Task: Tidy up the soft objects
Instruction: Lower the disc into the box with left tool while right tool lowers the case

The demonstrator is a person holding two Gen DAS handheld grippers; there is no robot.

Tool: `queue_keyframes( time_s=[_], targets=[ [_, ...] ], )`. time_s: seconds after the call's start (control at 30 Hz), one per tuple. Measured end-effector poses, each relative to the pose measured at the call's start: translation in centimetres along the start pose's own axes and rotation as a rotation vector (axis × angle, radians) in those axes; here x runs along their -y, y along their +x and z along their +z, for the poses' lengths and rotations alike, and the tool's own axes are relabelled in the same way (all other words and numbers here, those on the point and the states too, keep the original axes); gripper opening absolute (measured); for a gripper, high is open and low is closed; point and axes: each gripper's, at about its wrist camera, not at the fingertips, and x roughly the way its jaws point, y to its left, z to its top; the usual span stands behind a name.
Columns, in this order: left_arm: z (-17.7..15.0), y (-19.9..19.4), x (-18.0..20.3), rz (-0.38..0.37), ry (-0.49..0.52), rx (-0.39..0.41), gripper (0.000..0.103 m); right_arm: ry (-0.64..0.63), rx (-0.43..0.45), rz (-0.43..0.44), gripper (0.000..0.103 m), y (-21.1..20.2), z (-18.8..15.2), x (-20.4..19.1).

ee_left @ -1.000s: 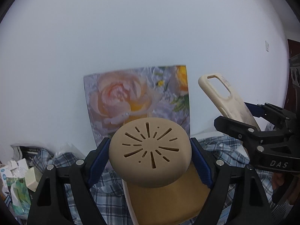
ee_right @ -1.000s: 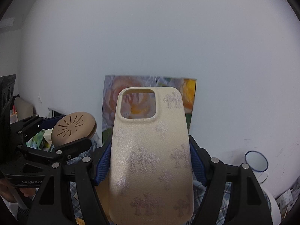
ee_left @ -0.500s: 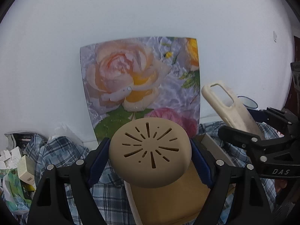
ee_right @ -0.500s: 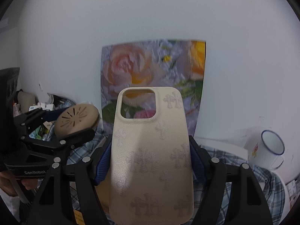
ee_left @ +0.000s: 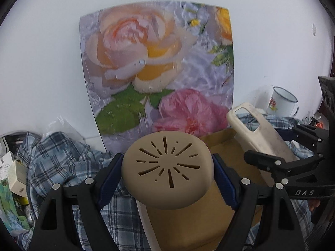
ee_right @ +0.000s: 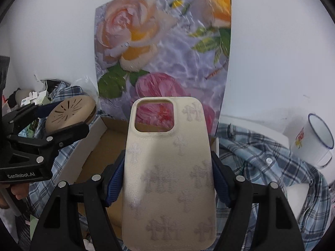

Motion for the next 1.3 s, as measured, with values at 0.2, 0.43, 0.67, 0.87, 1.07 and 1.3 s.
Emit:
queue_keyframes(
  time_s=[0.2, 0.43, 0.67, 0.87, 1.07, 1.3],
  targets=[
    [-0.6, 1.6, 0.1, 0.0, -0.001, -0.042, 0.084, 0.031, -0.024, 0.003, 0.072, 1.3, -0.5, 0.6],
    [-1.4, 3.0, 0.5, 0.012, 0.01, -0.08, 0.084, 0.07, -0.077, 0.011, 0.072, 3.5, -1.5, 1.0],
    [-2.2, 4.4, 0.1, 0.009, -0.015, -0.124, 0.084, 0.116, -0.12, 0.014, 0.072, 4.9, -2.3, 1.4],
    [-2.6, 5.0, 0.2, 0.008, -0.017, -0.143, 0.084, 0.112, -0.127, -0.023, 0.072, 5.8, -2.4, 0.9],
    [-2.7, 5.1, 0.2, 0.007, -0.011, -0.145, 0.084, 0.132, -0.117, -0.037, 0.073, 6.4, -2.2, 0.9],
    [-2.9, 5.3, -0.4, -0.006, -0.046, -0.156, 0.084, 0.135, -0.103, -0.077, 0.085, 6.9, -1.7, 0.1]
  ],
)
